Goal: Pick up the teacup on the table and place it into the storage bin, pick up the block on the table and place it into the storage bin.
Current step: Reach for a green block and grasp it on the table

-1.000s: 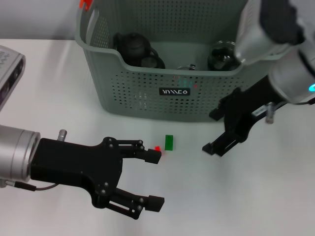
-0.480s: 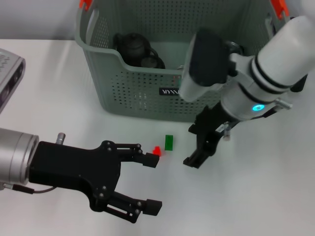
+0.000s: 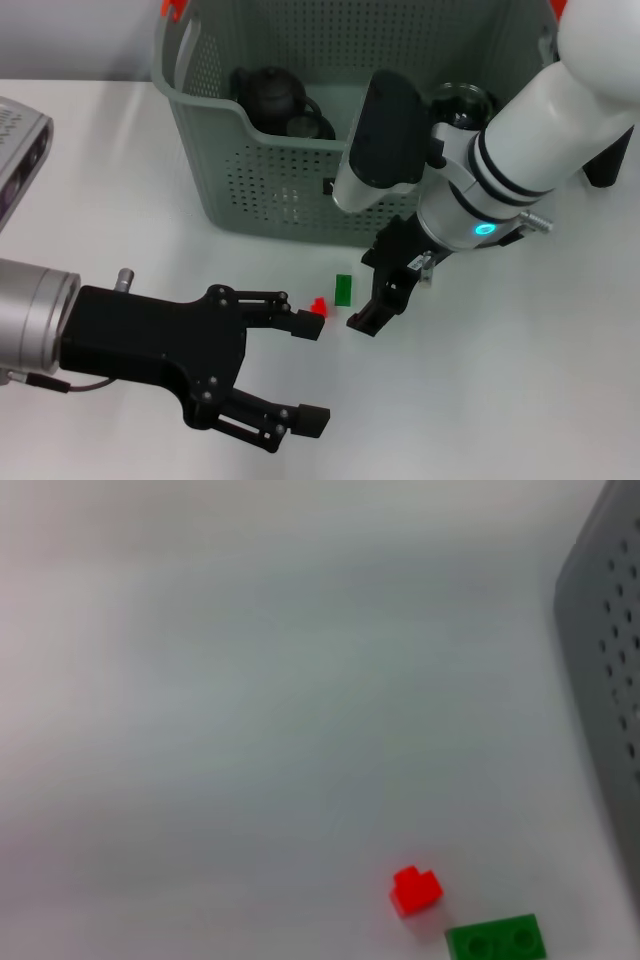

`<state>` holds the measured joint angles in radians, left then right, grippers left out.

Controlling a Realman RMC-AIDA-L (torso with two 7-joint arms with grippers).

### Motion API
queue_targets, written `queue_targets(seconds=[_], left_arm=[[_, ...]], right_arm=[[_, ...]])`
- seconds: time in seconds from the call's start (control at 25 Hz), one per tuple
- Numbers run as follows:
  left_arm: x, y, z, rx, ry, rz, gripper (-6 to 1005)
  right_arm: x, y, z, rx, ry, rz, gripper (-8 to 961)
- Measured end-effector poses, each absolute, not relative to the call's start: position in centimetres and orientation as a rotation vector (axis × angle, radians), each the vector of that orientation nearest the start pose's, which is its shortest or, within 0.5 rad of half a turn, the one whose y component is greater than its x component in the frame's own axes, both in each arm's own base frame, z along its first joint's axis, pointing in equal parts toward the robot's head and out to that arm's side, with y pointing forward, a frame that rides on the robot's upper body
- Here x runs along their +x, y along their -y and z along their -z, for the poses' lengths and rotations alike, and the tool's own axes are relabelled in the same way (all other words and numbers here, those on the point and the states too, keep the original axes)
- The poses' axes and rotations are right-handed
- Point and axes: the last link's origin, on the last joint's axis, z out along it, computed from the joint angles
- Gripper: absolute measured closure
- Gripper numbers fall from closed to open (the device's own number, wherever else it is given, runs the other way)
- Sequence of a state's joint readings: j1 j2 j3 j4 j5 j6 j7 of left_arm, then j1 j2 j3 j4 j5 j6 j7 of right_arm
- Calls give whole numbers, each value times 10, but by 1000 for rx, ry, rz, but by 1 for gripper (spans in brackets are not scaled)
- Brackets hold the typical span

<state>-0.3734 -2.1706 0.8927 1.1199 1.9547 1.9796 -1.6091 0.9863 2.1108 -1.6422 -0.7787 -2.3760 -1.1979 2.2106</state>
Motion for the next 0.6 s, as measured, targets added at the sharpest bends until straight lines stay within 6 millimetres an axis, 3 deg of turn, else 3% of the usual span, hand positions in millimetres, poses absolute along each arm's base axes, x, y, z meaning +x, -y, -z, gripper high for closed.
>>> queue_targets(seconds=[0.6], left_arm=[[-209, -262, -14, -3117, 449, 755, 76]], right_arm=[[133, -383, 129, -2884, -264, 496, 37]])
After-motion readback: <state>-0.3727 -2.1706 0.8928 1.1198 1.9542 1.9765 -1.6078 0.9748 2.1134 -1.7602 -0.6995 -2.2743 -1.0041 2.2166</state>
